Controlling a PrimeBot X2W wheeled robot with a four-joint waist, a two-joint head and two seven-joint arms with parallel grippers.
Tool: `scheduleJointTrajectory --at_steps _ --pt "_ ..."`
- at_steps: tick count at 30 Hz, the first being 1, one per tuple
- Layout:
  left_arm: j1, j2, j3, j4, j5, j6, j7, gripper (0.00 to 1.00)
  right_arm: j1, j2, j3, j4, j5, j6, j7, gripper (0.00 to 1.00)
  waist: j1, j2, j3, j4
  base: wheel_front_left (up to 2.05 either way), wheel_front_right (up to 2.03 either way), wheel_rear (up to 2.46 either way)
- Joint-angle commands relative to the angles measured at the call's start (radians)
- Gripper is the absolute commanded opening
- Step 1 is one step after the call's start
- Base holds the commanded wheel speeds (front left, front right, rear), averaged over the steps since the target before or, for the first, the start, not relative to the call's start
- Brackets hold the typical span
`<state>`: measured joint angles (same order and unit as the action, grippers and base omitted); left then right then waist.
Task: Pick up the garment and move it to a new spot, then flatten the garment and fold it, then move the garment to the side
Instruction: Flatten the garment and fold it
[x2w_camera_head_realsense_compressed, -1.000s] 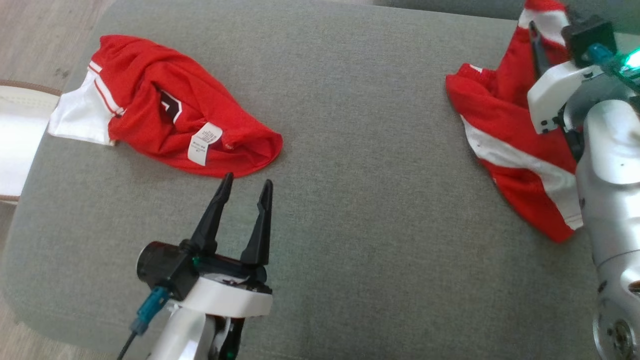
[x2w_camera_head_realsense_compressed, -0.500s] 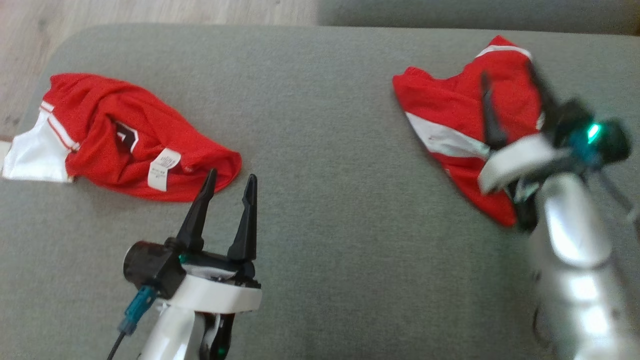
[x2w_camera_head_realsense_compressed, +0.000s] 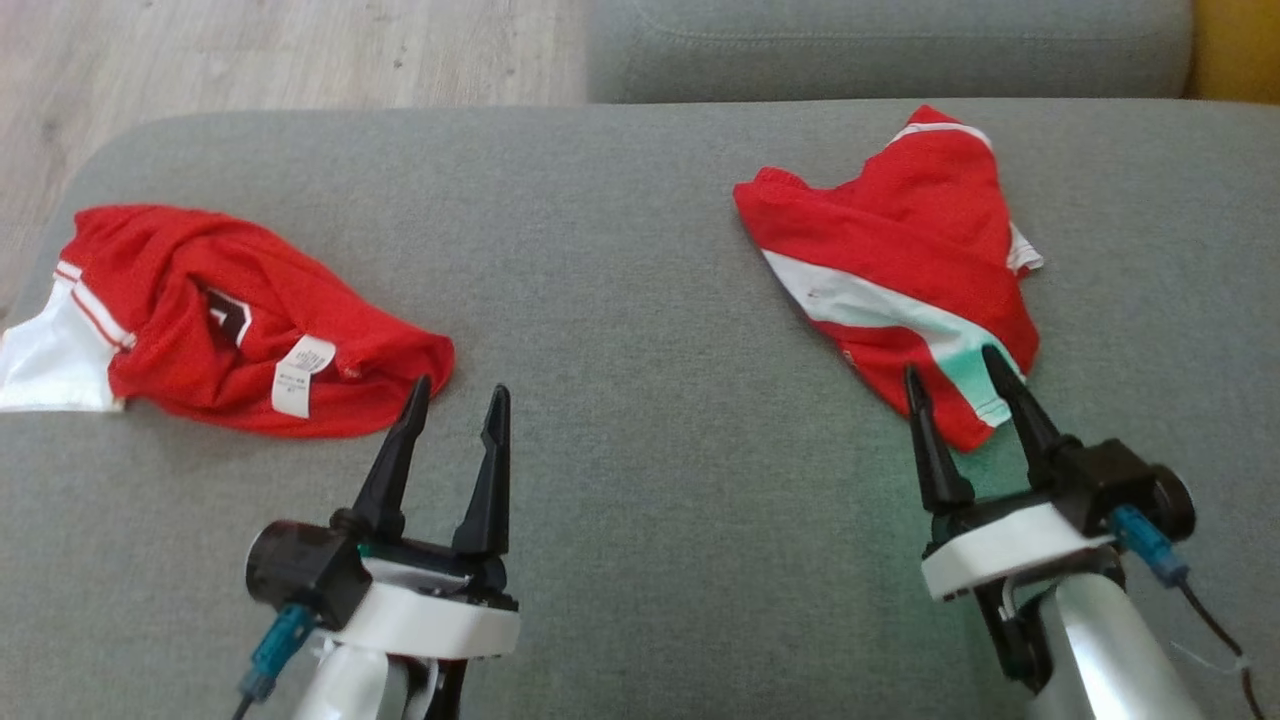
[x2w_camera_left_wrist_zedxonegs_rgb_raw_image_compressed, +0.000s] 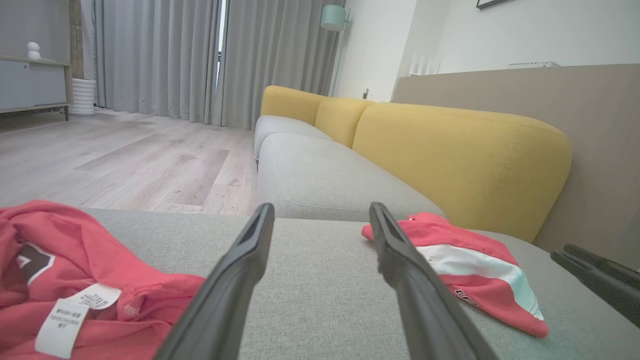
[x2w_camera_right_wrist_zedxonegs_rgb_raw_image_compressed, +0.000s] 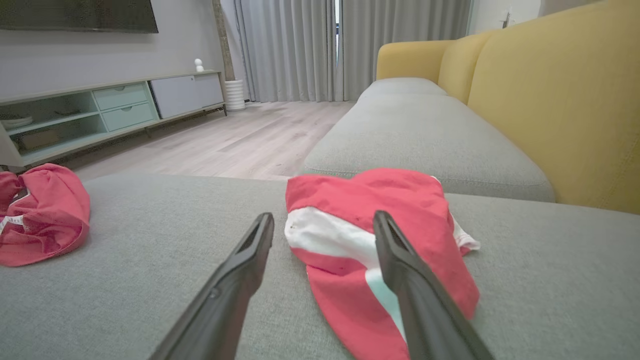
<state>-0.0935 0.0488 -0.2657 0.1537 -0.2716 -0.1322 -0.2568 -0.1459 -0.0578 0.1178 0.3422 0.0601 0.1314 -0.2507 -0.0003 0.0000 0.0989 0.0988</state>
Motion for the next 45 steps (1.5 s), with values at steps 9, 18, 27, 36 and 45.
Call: scheduleJointTrajectory --at_steps 9,18,27,36,45 --pt "-0.038 0.001 -0.004 -0.033 -0.006 0.002 -0.005 1.00 -0.131 0.008 0.027 -0.054 -0.091 -0.001 0.069 1.00 0.0003 0.0000 0.054 0.089 0.00 0.00 0.00" --pt "-0.079 0.001 -0.045 -0.027 -0.036 0.002 -0.005 1.00 -0.372 0.008 -0.018 0.122 -0.306 -0.001 0.254 1.00 0.0003 0.0000 0.123 0.187 0.00 0.00 0.00" --pt "-0.094 0.001 -0.052 -0.023 -0.063 0.002 -0.005 1.00 -0.526 0.008 -0.146 0.371 -0.516 -0.001 0.341 1.00 0.0003 0.0000 0.163 0.239 0.00 0.00 0.00" --pt "-0.099 0.001 -0.027 -0.021 -0.036 0.002 -0.005 1.00 -0.582 0.008 -0.203 0.483 -0.524 -0.001 0.319 1.00 0.0003 0.0000 0.197 0.206 0.00 0.00 0.00" --pt "-0.103 0.001 -0.018 -0.013 -0.026 0.002 -0.005 1.00 -0.608 0.008 -0.201 0.561 -0.429 -0.001 0.175 0.00 0.0003 0.0000 0.192 0.182 0.00 0.00 0.00"
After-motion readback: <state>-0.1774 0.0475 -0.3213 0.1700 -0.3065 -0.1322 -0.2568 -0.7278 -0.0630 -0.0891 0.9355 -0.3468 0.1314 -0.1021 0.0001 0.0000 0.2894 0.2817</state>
